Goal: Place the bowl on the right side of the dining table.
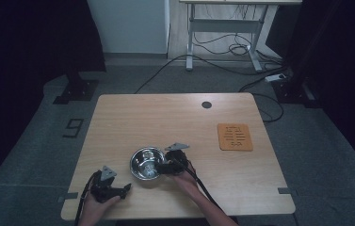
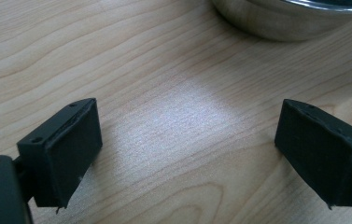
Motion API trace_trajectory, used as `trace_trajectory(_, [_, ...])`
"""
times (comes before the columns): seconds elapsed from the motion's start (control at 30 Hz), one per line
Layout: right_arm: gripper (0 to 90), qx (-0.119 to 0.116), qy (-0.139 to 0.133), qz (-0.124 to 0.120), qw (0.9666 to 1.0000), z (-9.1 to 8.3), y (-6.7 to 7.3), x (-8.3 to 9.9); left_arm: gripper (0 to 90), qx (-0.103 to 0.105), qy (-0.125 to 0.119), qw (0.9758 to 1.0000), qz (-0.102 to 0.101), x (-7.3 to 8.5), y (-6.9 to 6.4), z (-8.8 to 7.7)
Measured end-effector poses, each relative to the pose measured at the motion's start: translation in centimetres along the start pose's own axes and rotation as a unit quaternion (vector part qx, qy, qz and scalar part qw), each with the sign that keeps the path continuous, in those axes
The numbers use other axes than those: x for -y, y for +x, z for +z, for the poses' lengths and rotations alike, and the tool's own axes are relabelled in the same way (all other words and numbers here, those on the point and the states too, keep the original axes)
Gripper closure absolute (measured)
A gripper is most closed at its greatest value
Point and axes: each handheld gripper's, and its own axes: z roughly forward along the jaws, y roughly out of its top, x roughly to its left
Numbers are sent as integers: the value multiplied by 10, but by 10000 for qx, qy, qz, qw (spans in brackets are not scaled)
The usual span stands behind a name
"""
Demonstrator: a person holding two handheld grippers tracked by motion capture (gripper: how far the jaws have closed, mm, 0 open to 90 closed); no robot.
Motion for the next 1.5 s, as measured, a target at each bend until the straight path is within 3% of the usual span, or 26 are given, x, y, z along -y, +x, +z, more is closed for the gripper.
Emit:
trace_trajectory(0.33, [255,25,146,45,9999,9,-2,1,71,0,1,10000,0,0,0,0])
trace_trajectory(0.67, [363,-50,276,25,9996,15,-2,2,71,0,2,10000,1,0,0,0])
trace_trajectory(0.87, [475,-15,381,38,9993,15,-3,0,71,0,1,10000,0,0,0,0])
trace_trajectory(1.13, [675,-263,566,134,9980,17,-3,-4,71,0,0,10000,-1,0,0,0])
trace_trajectory(1.33, [744,-428,652,128,9969,17,-3,-5,71,0,1,10000,0,0,0,0])
trace_trajectory(1.5, [809,-573,633,362,9957,18,-7,-5,71,-1,1,10000,0,0,0,0])
